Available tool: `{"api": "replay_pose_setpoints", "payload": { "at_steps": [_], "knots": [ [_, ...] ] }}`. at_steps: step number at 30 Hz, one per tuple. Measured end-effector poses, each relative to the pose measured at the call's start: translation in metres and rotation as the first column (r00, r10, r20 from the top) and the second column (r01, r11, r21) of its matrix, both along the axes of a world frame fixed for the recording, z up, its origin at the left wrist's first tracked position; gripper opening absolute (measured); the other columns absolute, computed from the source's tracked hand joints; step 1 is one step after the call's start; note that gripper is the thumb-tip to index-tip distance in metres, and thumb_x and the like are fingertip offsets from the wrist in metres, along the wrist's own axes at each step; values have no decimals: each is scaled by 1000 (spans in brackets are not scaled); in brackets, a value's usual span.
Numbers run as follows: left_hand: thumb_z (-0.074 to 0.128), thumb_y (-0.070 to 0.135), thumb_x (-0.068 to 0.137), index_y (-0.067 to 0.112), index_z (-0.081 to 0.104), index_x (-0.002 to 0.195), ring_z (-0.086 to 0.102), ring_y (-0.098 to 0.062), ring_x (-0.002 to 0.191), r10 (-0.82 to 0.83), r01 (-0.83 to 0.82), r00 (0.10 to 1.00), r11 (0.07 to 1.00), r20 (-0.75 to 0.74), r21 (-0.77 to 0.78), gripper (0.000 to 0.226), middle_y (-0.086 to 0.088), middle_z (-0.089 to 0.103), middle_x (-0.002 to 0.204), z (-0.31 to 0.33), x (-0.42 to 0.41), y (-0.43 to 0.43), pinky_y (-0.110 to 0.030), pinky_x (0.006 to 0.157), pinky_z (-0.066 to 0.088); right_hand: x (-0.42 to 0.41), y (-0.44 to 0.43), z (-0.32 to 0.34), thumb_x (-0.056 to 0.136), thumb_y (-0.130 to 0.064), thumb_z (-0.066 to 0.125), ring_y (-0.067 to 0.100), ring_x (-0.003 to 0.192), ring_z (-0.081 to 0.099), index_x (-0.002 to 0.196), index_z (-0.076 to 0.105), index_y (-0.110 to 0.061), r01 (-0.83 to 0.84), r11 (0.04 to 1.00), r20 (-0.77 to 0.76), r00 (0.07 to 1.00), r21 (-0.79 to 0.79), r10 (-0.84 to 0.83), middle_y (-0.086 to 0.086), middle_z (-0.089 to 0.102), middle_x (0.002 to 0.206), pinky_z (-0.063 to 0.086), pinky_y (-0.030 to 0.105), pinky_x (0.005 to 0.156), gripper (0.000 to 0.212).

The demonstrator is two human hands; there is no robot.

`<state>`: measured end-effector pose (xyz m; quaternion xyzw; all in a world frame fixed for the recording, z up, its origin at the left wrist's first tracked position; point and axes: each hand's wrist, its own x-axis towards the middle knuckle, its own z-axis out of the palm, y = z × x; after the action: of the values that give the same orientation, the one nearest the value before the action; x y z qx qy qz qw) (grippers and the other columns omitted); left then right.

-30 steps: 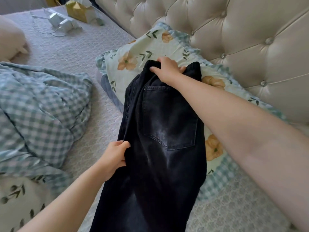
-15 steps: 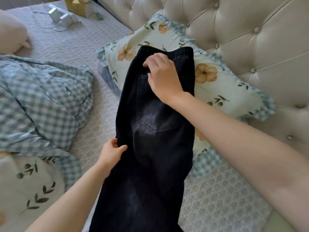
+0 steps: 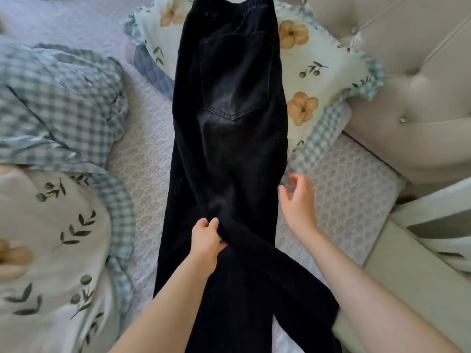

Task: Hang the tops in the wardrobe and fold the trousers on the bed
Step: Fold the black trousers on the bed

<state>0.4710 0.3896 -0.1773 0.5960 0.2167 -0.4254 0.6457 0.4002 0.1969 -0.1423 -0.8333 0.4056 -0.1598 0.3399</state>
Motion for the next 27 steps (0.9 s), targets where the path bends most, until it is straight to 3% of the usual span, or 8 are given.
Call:
{"api": "replay_pose_setpoints", "payload": {
  "at_steps": [4, 8, 10, 12, 16, 21, 24, 27],
  "knots": [
    [41, 12, 102, 8, 59, 100, 69, -27, 93, -2, 4, 1000, 997, 30, -72, 18, -8, 71, 97, 4, 6, 19, -50, 76, 60, -76, 33, -41, 95, -50, 50, 13, 84, 62, 102, 63, -18, -159, 938, -420, 862, 309, 285, -6, 65, 87, 49, 25, 73, 35],
    [46, 25, 102, 15, 62, 106, 64, -21, 92, 105, -106, 989, 994, 103, 1, 19, -4, 68, 101, -6, 5, 31, -41, 81, 54, -126, 62, -44, 87, -70, 41, 8, 67, 58, 81, 58, -27, -198, 889, -511, 757, 412, 406, -11, 59, 72, 45, 25, 64, 47],
    [53, 43, 98, 22, 59, 117, 67, -20, 102, -49, 48, 999, 998, 7, 35, 30, 0, 69, 112, -11, -17, 38, -45, 90, 54, -140, 72, -38, 84, -78, 32, 8, 62, 53, 71, 51, -31, -205, 873, -534, 721, 443, 441, -11, 54, 66, 44, 29, 63, 52],
    [63, 52, 89, 23, 50, 130, 67, -22, 102, -243, 248, 968, 965, -65, 88, 52, -1, 66, 114, -12, -49, 42, -46, 90, 55, -149, 81, -31, 83, -81, 29, 10, 74, 58, 85, 55, -32, -223, 878, -551, 707, 423, 444, -11, 60, 79, 48, 31, 69, 56],
    [75, 46, 81, 20, 45, 135, 73, -21, 94, -310, 318, 942, 947, -125, 47, 67, -5, 68, 112, -10, -97, 42, -45, 87, 57, -168, 97, -20, 96, -46, 48, 18, 100, 57, 125, 45, -21, -317, 933, -561, 747, 170, 356, -3, 55, 114, 48, 29, 80, 38],
    [75, 56, 77, 22, 60, 121, 72, -20, 99, -371, 364, 919, 929, -134, -73, 57, -1, 70, 115, 5, -113, 39, -48, 95, 53, -189, 121, 3, 99, -23, 49, 15, 88, 57, 113, 51, -12, -348, 935, -454, 845, -66, 282, -1, 51, 104, 34, 16, 68, 18],
    [80, 50, 75, 19, 65, 115, 72, -23, 98, -370, 364, 924, 928, -99, -72, 53, -3, 74, 107, 16, -117, 38, -48, 91, 55, -198, 159, 13, 97, -20, 53, 17, 84, 55, 112, 53, -12, -487, 873, -362, 818, -25, 446, 0, 48, 104, 47, 24, 70, 17],
    [80, 21, 78, 10, 65, 108, 73, -27, 88, -247, 249, 968, 960, -28, 128, 36, -10, 75, 98, 18, -114, 48, -44, 81, 60, -202, 199, 14, 93, -23, 57, 15, 100, 52, 124, 51, -15, -613, 785, -276, 742, 87, 610, -2, 47, 113, 47, 25, 85, 33]
  ]
}}
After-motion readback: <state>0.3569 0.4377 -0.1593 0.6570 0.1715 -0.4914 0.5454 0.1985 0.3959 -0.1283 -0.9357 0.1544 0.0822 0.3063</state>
